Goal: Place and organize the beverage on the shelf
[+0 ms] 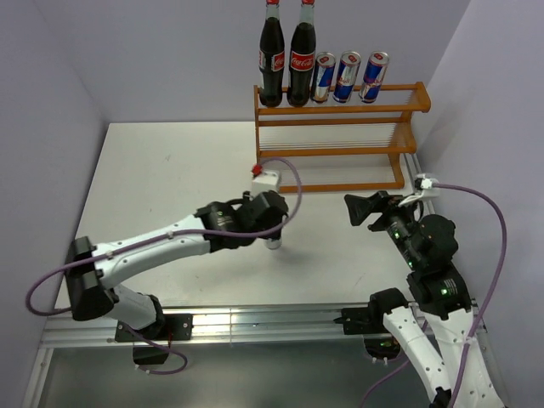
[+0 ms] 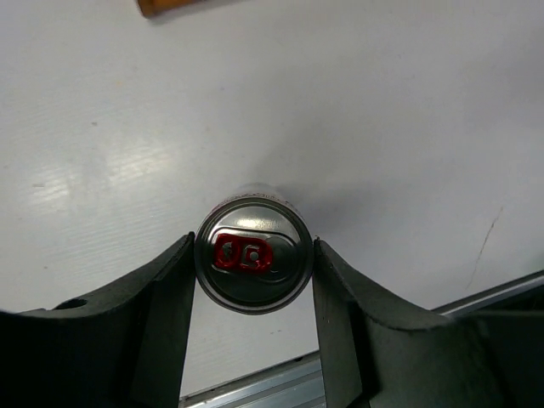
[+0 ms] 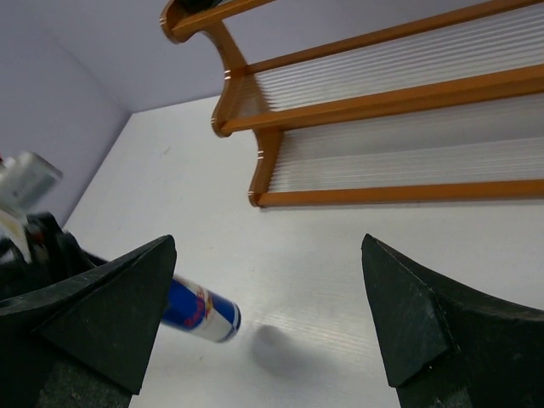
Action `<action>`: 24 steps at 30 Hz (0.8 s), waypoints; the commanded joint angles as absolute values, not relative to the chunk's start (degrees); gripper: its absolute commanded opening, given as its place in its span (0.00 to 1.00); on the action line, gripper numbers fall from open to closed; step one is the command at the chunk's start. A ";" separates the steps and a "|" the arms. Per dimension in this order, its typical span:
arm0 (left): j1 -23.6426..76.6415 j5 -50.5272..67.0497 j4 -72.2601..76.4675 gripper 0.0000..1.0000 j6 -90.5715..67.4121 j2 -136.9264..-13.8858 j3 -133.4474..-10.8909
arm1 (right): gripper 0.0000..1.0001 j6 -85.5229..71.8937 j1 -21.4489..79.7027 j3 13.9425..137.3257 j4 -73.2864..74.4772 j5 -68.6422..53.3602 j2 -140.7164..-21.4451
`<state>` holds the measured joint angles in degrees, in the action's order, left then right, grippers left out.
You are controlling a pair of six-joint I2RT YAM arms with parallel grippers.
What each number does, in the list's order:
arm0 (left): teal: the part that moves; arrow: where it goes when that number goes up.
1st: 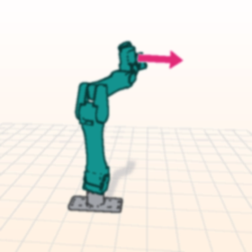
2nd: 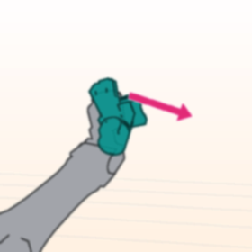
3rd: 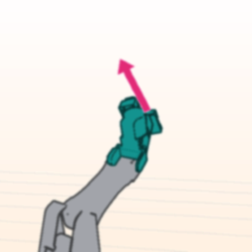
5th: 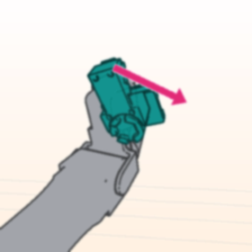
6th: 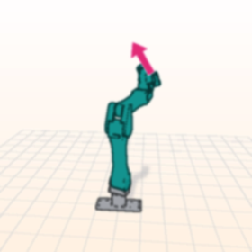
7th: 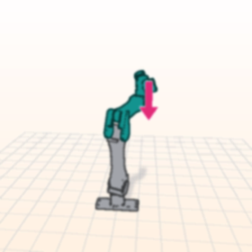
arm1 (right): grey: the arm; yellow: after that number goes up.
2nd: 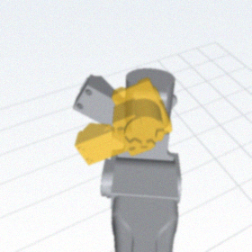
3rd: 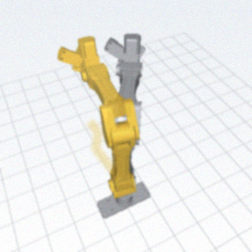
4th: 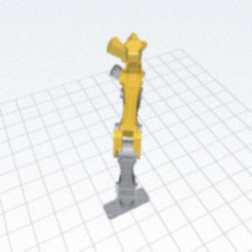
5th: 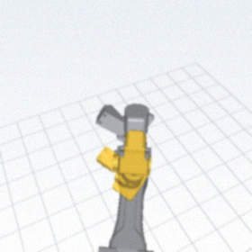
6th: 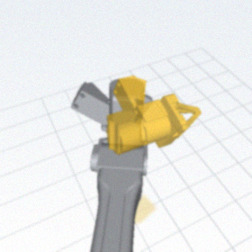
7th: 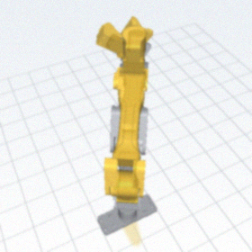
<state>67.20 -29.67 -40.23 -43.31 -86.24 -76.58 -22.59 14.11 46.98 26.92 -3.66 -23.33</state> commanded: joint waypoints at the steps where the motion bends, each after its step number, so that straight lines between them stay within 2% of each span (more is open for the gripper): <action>1: 62.94 -28.83 -39.19 0.00 -43.68 -78.33 -75.68 | 0.96 -25.22 14.33 43.87 18.03 -12.19 -27.32; 6: 55.64 -22.25 -39.81 0.00 -39.65 -72.17 -74.97 | 0.95 -29.09 15.02 37.90 3.30 -33.87 -36.45; 10: 51.51 -12.67 -39.99 0.00 -36.13 -68.74 -75.85 | 0.95 -24.63 21.51 37.35 -3.34 -39.55 -42.09; 16: 48.25 -1.68 -40.78 0.00 -32.26 -68.64 -78.31 | 0.92 -13.81 37.41 39.63 -4.92 -27.08 -47.36; 20: 48.25 3.24 -40.17 0.00 -30.85 -68.64 -79.27 | 0.91 -7.14 44.88 42.97 -3.35 -15.59 -52.71; 24: 48.25 5.88 -40.34 0.00 -30.15 -69.43 -80.24 | 0.86 -2.12 49.91 46.40 -0.35 -10.65 -56.86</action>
<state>48.36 0.32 -44.84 -31.90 -69.84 -76.12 -8.80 47.22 42.72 0.32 -18.26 -55.18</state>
